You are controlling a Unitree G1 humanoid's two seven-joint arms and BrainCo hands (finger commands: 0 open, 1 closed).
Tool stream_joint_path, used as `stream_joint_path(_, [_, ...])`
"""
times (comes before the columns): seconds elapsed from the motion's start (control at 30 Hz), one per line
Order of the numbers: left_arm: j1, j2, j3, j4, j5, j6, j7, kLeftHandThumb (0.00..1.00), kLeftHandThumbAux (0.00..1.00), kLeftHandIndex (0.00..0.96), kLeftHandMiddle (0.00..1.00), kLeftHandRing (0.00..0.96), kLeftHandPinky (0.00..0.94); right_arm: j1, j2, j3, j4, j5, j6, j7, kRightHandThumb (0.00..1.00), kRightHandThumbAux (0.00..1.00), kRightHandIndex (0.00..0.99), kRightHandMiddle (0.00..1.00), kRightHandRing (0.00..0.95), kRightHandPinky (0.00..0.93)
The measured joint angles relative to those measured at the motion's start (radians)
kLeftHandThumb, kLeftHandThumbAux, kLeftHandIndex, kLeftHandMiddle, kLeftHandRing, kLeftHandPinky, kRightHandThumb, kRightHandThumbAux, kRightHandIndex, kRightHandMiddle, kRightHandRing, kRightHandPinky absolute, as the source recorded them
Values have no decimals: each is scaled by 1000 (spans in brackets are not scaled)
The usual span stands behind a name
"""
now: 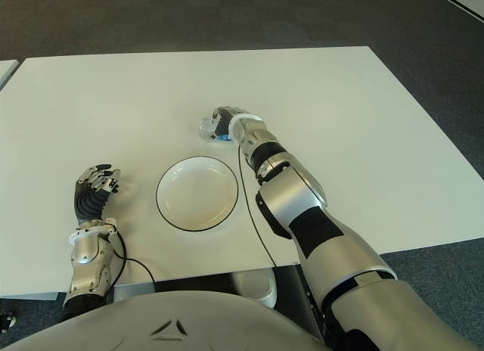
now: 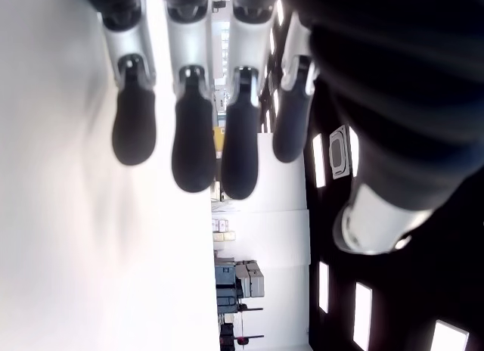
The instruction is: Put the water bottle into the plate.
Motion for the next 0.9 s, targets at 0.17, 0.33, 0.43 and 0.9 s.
stream_joint_path(0.17, [0,-1,0,-7,-10,15,0,835,678,395,535,656,626,-3,2,-19,-3,14,-5,-19,659,708,407,231,208,278])
stream_joint_path(0.33, [-3,-1,1,-7,-19,14,-4,835,678,398,522,640,612,-3,5,-20,-3,14,-20,-59,700,716,428,286,255,298])
stream_joint_path(0.43, [-5,-1,1,-6,-19,14,-4,835,678,399,519,635,615,-3,7,-17,-4,11,-29,-88,707,719,432,327,299,341])
stream_joint_path(0.9, [-18,-1,3,2,-18,18,-4,836,677,399,518,636,612,-14,27,-66,-4,48,-29,-99,707,727,439,799,793,825])
